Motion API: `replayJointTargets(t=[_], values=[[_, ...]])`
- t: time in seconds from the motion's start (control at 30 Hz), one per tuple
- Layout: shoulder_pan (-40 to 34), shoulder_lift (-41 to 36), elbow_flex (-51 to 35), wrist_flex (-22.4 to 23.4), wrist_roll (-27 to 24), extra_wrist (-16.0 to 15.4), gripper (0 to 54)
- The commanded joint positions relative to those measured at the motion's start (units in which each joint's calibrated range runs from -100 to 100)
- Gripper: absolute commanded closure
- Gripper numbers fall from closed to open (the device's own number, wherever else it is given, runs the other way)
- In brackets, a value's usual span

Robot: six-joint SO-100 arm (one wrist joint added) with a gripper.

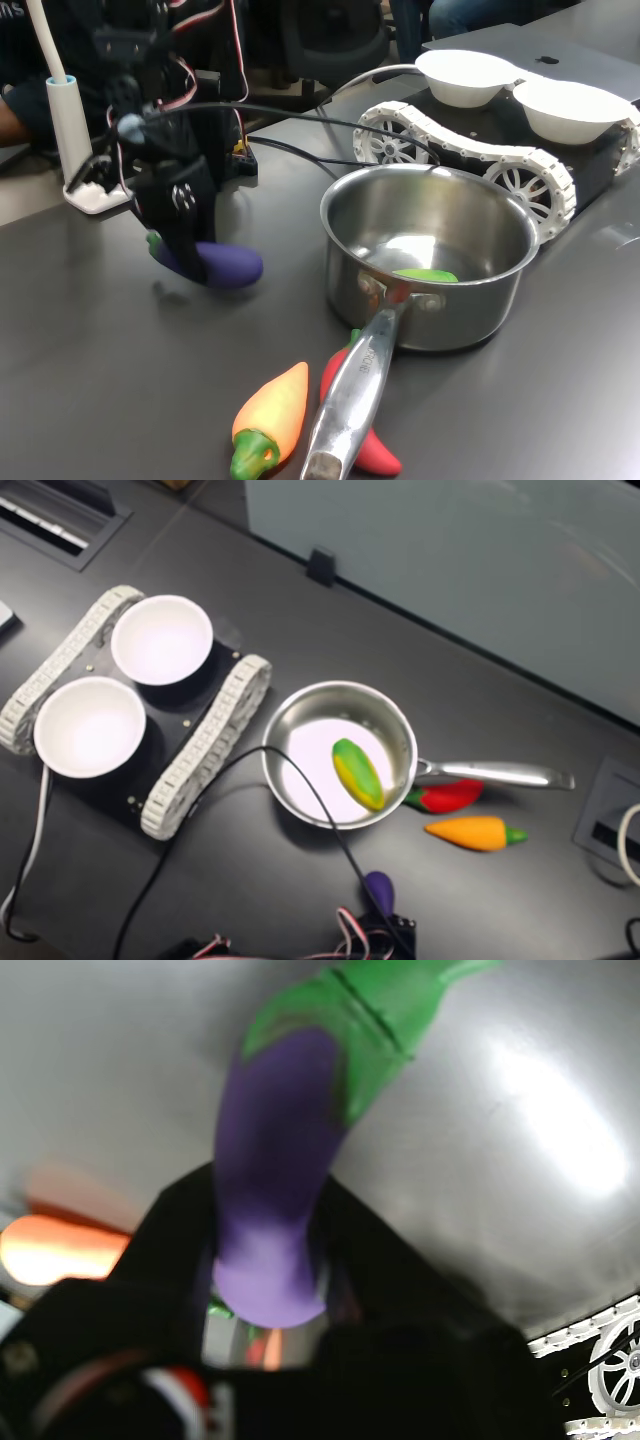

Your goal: Pick up the brinjal and place them in the pan

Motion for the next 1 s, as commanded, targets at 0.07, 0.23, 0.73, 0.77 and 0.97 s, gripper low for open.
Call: replayJointTargets(t=[0.07, 0.23, 0.73, 0.77, 0.97], values=[[2.90, -8.60, -6.85, 1.21, 0.83, -0.48, 53.4], [3.93, -11.55, -7.49, 0.35, 0.59, -0.15, 53.4], [3.24, -21.84, -7.21, -5.11, -1.22, 1.11, 53.4], [3.24, -22.35, -7.31, -5.19, -1.66, 1.11, 53.4], [1.41, -25.97, -8.30, -5.53, -2.39, 1.79, 53.4]])
